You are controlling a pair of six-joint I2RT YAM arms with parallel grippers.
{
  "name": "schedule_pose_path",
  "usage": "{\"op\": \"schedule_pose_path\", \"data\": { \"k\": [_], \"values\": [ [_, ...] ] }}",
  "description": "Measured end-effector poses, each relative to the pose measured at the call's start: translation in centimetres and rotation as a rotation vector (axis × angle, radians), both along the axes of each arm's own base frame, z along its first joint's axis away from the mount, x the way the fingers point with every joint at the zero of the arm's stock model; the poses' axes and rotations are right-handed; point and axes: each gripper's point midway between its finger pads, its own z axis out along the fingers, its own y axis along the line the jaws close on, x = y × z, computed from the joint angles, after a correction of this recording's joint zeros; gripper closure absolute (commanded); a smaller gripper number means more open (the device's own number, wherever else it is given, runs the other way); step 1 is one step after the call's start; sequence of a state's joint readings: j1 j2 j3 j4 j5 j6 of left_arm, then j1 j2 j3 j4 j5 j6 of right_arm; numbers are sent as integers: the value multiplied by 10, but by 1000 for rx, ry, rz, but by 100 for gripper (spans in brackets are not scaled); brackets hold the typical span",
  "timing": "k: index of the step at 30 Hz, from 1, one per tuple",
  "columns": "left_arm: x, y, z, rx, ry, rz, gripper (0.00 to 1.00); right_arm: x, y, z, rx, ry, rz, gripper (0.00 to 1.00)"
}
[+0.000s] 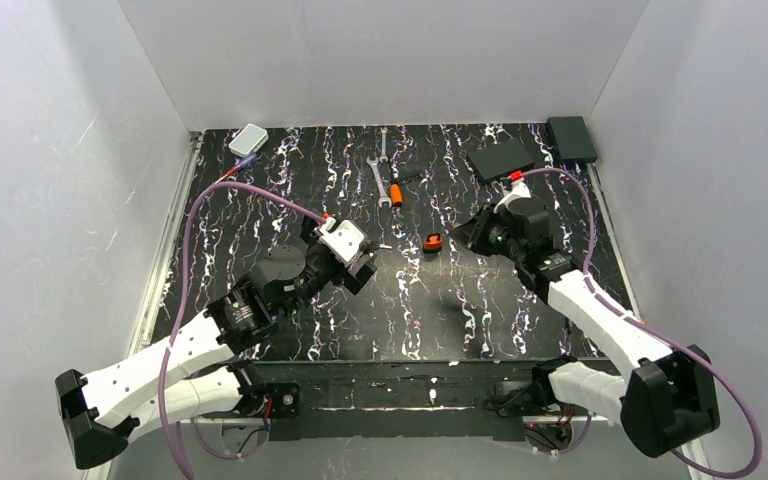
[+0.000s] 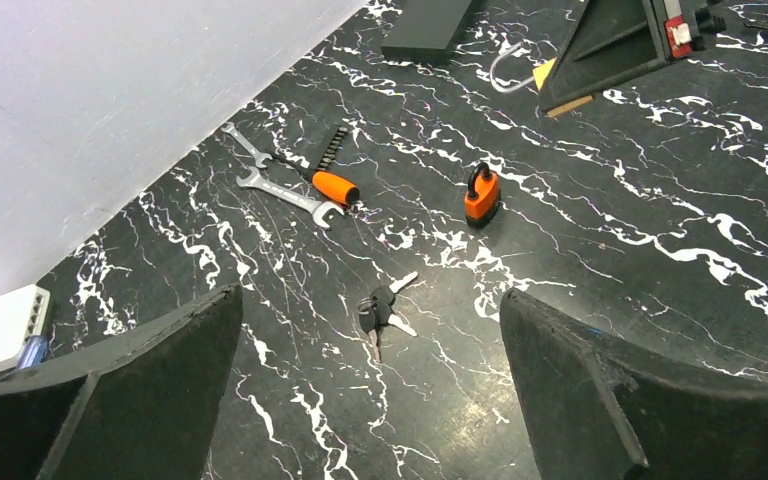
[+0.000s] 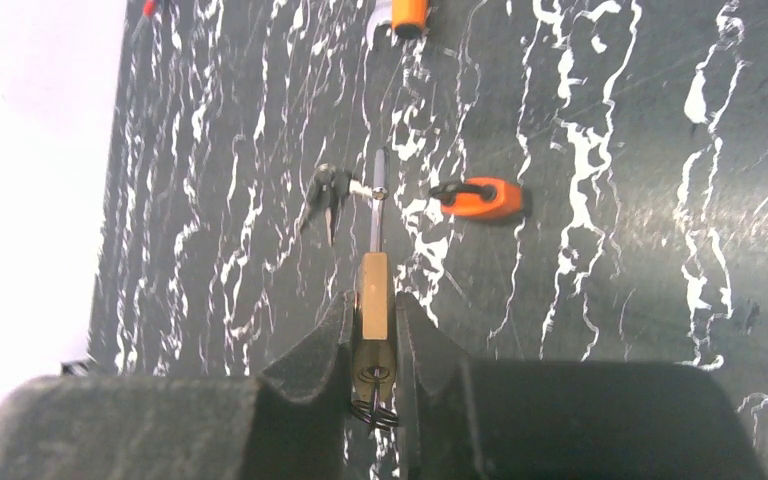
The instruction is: Unlock with the key
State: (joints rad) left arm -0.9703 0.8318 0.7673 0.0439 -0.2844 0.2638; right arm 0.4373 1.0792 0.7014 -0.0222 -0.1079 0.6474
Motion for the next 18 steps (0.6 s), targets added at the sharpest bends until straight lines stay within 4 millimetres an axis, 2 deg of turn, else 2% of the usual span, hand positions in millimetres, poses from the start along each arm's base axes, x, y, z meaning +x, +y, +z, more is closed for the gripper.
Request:
{"op": "schedule_pose_path", "data": {
  "k": [4, 11, 14, 18],
  "values": [
    [1, 2, 0, 5, -5, 13, 1, 21, -16, -9, 71, 25, -73, 99],
    [2, 3, 0, 10, -8, 18, 1, 48, -35, -47, 189, 117, -157, 99],
    [3, 3, -1, 14, -8, 18, 1, 54, -37, -61, 213, 140, -174, 99],
    [3, 2, -3, 21, -5, 18, 1, 64, -31, -69, 249, 133, -158, 99]
  ]
}}
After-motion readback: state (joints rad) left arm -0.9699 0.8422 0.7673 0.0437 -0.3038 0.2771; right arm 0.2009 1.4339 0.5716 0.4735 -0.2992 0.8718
